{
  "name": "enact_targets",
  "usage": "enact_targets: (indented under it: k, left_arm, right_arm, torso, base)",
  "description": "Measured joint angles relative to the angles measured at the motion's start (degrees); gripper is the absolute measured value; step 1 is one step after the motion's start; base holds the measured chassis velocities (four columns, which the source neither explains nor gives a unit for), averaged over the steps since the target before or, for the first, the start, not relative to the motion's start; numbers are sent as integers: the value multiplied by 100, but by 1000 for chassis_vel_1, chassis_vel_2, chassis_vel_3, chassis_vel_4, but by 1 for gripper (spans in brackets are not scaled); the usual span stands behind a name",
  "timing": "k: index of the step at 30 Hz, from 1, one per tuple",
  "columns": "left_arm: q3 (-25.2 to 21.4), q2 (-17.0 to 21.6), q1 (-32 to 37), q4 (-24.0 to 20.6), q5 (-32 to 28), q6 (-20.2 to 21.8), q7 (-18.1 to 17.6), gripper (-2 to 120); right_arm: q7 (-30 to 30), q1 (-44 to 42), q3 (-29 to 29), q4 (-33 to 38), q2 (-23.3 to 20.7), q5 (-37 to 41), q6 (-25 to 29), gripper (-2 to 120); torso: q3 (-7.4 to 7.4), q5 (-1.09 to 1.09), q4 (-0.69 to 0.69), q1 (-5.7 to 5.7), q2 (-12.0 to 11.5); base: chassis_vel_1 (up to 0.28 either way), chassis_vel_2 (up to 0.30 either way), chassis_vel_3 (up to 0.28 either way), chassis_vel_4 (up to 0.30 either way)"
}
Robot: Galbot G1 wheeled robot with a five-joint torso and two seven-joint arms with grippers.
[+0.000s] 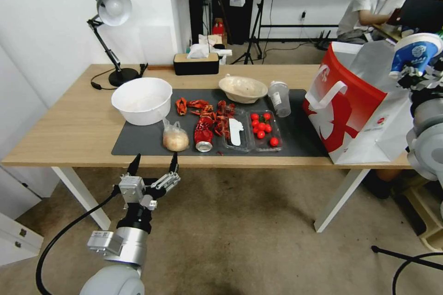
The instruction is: Pick up the trash from the table and place it into the takeout bag.
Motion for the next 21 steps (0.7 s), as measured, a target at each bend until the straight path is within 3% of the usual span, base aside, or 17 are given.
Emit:
enact_targets:
  k: [3, 5, 7, 9, 14, 17, 19, 21]
  left_arm:
    - [2, 15, -14, 18, -4, 0, 3, 100]
    - [2, 18, -16, 22, -6, 0, 3, 100]
    - [-2, 32, -24, 36, -20, 0, 4, 100]
    - [-3, 34, -25, 38, -22, 0, 4, 100]
    - [-14, 58, -46, 52, -41, 2, 4, 100]
    - [-20, 64, -54, 59, -46, 3, 4, 100]
    - [-26, 71, -60, 67, -55, 4, 2, 100]
    - [-28, 72, -68, 71, -59, 4, 1, 100]
  right_arm:
    - [13, 9, 1, 1, -17, 5, -41, 51]
    - [15, 12, 2, 1, -19, 5, -44, 54]
    - [9, 23, 12, -2, -22, 12, -54, 67]
    - [-5, 26, 19, -2, -25, 24, -51, 69]
    - [-397, 33, 87, 112, -77, 272, 12, 90]
    - [-713, -7, 131, 174, -109, 307, 311, 96]
    - [-1078, -84, 209, 296, -176, 327, 1118, 100]
    - [-1305, -164, 255, 387, -219, 333, 1377, 100]
  torso:
    - [0, 0, 0, 0, 0]
    - [0, 0, 0, 0, 0]
    - [0, 0, 0, 0, 0]
    - [0, 0, 0, 0, 0]
    - [0, 0, 0, 0, 0]
    - [0, 1, 0, 0, 0]
    - [0, -1, 0, 0, 0]
    - [-1, -2, 0, 0, 0]
  base:
    - [0, 0, 0, 0]
    - [0, 0, 0, 0]
    - [0, 0, 0, 0]
    - [0, 0, 0, 0]
    - [0, 0, 0, 0]
    - [0, 0, 0, 0]
    - [0, 0, 0, 0]
    - [0, 0, 0, 0]
